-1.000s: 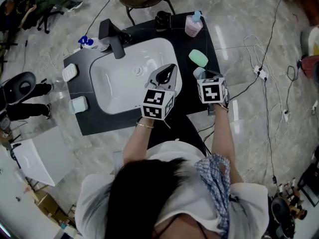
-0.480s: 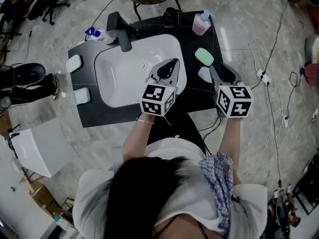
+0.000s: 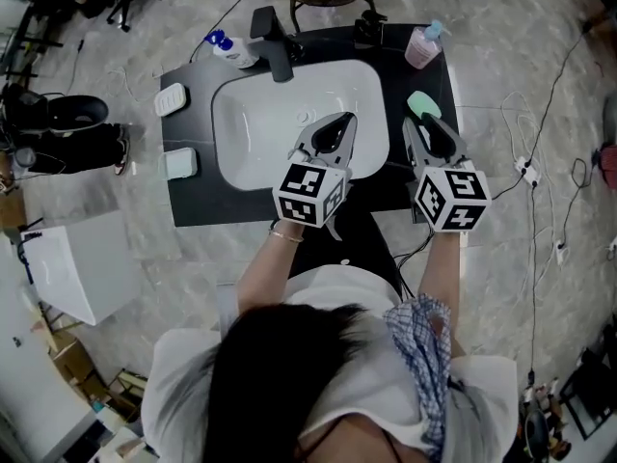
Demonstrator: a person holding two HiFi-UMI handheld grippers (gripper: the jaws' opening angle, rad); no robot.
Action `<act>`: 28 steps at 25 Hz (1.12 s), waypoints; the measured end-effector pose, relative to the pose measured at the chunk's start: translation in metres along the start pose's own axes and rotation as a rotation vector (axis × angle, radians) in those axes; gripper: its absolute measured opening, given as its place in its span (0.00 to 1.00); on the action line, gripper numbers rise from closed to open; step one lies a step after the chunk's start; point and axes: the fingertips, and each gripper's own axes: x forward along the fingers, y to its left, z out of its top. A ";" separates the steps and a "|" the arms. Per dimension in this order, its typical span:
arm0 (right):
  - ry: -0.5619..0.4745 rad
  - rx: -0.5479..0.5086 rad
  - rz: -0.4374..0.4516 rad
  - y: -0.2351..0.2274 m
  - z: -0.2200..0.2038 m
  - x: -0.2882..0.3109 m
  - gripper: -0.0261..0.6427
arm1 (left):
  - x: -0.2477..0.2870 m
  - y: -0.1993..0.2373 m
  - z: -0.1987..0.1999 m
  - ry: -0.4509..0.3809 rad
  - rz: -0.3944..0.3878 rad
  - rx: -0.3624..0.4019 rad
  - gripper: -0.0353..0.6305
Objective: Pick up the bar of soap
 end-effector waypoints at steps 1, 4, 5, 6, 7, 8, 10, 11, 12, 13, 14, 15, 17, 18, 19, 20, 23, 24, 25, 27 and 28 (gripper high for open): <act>-0.002 -0.006 0.013 0.010 -0.001 0.002 0.23 | -0.007 0.004 0.000 -0.005 0.009 -0.006 0.07; -0.010 -0.028 0.045 0.042 -0.003 0.007 0.22 | -0.031 0.017 -0.003 -0.018 0.039 -0.034 0.07; -0.020 -0.031 0.060 0.055 -0.001 0.010 0.21 | -0.040 0.024 -0.002 -0.028 0.056 -0.040 0.07; -0.033 -0.032 0.073 0.068 0.001 0.013 0.20 | -0.049 0.031 0.001 -0.040 0.074 -0.042 0.07; -0.047 -0.034 0.083 0.081 0.004 0.016 0.19 | -0.058 0.038 0.002 -0.050 0.088 -0.043 0.07; -0.059 -0.038 0.092 0.095 0.006 0.020 0.19 | -0.067 0.044 0.004 -0.058 0.099 -0.044 0.07; -0.068 -0.060 0.113 0.123 0.007 0.026 0.19 | -0.083 0.057 0.003 -0.072 0.120 -0.055 0.07; -0.068 -0.074 0.128 0.137 0.008 0.030 0.19 | -0.091 0.064 0.002 -0.079 0.133 -0.063 0.07; -0.068 -0.085 0.146 0.150 0.008 0.034 0.19 | -0.099 0.070 0.001 -0.087 0.147 -0.070 0.07; -0.069 -0.094 0.160 0.163 0.009 0.037 0.19 | -0.107 0.076 0.001 -0.097 0.159 -0.077 0.07; -0.070 -0.103 0.169 0.175 0.010 0.040 0.18 | -0.115 0.081 0.002 -0.106 0.168 -0.081 0.07; -0.072 -0.113 0.171 0.185 0.010 0.041 0.17 | -0.122 0.086 0.003 -0.115 0.175 -0.085 0.07; -0.079 -0.131 0.146 0.200 0.011 0.043 0.13 | -0.135 0.094 0.003 -0.128 0.185 -0.089 0.07; -0.084 -0.141 0.118 0.204 0.012 0.044 0.10 | -0.140 0.097 0.004 -0.133 0.188 -0.091 0.07; -0.088 -0.154 0.088 0.209 0.012 0.044 0.09 | -0.145 0.101 0.004 -0.136 0.192 -0.092 0.07; -0.090 -0.168 0.068 0.214 0.012 0.044 0.08 | -0.150 0.104 0.004 -0.139 0.195 -0.094 0.07; -0.082 -0.176 0.051 0.230 0.006 0.045 0.07 | -0.161 0.111 0.004 -0.147 0.198 -0.098 0.07; -0.080 -0.173 0.039 0.233 0.004 0.045 0.06 | -0.163 0.113 0.005 -0.150 0.197 -0.099 0.07; -0.080 -0.174 0.024 0.236 0.003 0.046 0.06 | -0.165 0.114 0.005 -0.154 0.196 -0.100 0.07; -0.076 -0.183 0.003 0.240 0.001 0.048 0.06 | -0.168 0.116 0.006 -0.157 0.194 -0.100 0.07; -0.070 -0.183 0.000 0.242 -0.001 0.049 0.06 | -0.168 0.117 0.005 -0.156 0.192 -0.098 0.07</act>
